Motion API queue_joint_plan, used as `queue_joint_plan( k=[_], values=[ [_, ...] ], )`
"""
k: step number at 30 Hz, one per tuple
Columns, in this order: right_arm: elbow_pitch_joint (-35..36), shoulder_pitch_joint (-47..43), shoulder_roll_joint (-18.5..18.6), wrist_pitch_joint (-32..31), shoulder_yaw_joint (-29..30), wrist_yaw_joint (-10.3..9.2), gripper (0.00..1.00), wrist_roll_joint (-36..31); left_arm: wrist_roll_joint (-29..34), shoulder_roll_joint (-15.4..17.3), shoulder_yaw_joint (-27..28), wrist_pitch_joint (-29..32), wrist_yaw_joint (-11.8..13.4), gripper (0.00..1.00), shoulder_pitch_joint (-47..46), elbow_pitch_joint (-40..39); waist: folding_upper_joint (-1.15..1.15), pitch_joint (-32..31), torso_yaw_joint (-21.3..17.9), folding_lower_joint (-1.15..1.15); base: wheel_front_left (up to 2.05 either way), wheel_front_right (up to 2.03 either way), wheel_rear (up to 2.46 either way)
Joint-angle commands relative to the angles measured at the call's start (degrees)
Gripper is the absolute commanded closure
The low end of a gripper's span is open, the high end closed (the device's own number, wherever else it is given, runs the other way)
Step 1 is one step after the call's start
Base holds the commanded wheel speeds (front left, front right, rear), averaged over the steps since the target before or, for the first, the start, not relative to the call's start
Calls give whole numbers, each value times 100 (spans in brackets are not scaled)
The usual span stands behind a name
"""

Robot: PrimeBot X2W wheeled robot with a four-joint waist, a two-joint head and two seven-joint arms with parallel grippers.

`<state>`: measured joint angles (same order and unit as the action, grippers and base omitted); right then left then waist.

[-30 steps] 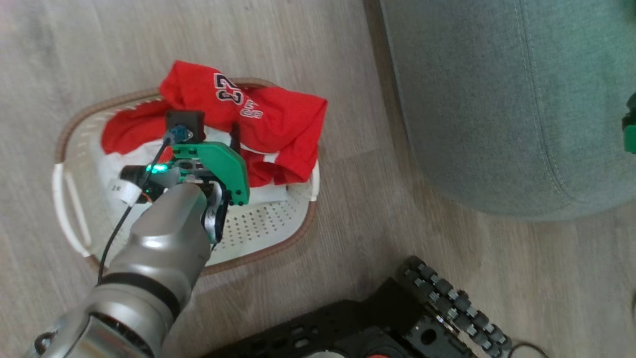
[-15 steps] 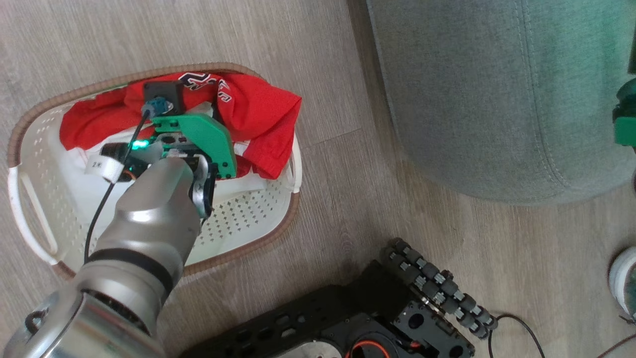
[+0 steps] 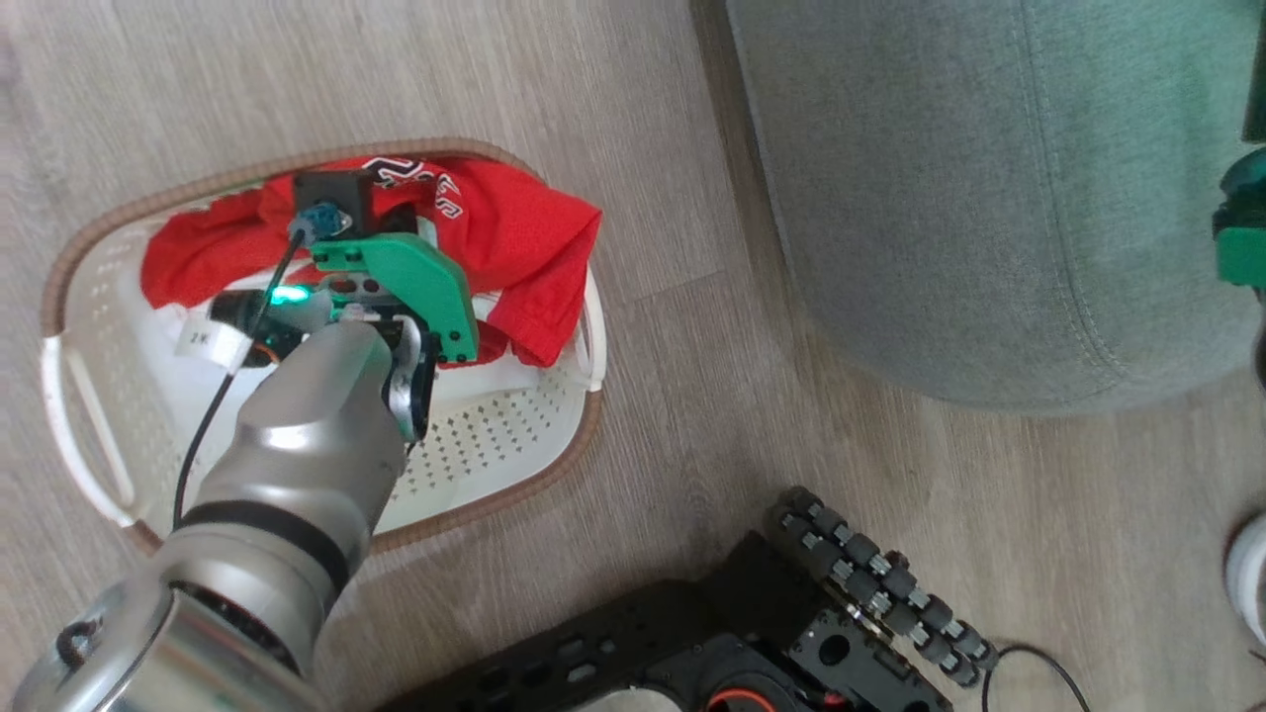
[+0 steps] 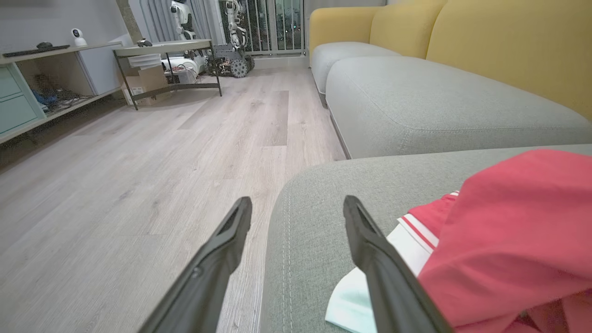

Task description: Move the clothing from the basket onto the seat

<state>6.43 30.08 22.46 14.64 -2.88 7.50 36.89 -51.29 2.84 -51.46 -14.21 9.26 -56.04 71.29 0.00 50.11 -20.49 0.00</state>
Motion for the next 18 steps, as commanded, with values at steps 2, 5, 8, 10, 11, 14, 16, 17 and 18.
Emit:
queue_joint_plan(
  k=[2,5,8,10,11,14,16,17,18],
  values=[
    [133,-200,113,36,-8,-1,0,-1,-60,4,3,-73,-37,100,198,-130,0,-115,56,0,0,0,0],
    [128,-228,140,36,-2,-1,0,-14,-40,4,29,-76,-55,100,262,-239,0,-265,115,0,0,0,0],
    [118,-275,156,36,3,-1,0,-42,8,4,92,-77,-95,100,415,-367,0,-481,171,0,0,0,0],
    [107,-320,175,36,7,-1,0,-61,51,4,146,-77,-125,100,538,-473,0,-646,213,0,0,0,0],
    [98,-347,185,36,11,-1,0,-74,81,4,175,-77,-140,100,603,-538,0,-744,242,0,0,0,0],
    [74,-457,233,36,24,-1,0,-113,185,4,267,-78,-196,100,807,-740,0,-1020,337,0,0,0,0],
    [49,-580,285,36,26,-1,0,-165,330,4,380,-78,-246,100,1014,-982,0,-1336,465,0,0,0,0],
    [46,-624,303,36,15,-1,0,-181,380,4,430,-78,-255,100,1085,-1056,0,-1430,504,0,0,0,0],
    [41,-669,319,36,3,-1,0,-197,431,4,480,-78,-267,100,1162,-1130,0,-1534,546,0,0,0,0]
  ],
)
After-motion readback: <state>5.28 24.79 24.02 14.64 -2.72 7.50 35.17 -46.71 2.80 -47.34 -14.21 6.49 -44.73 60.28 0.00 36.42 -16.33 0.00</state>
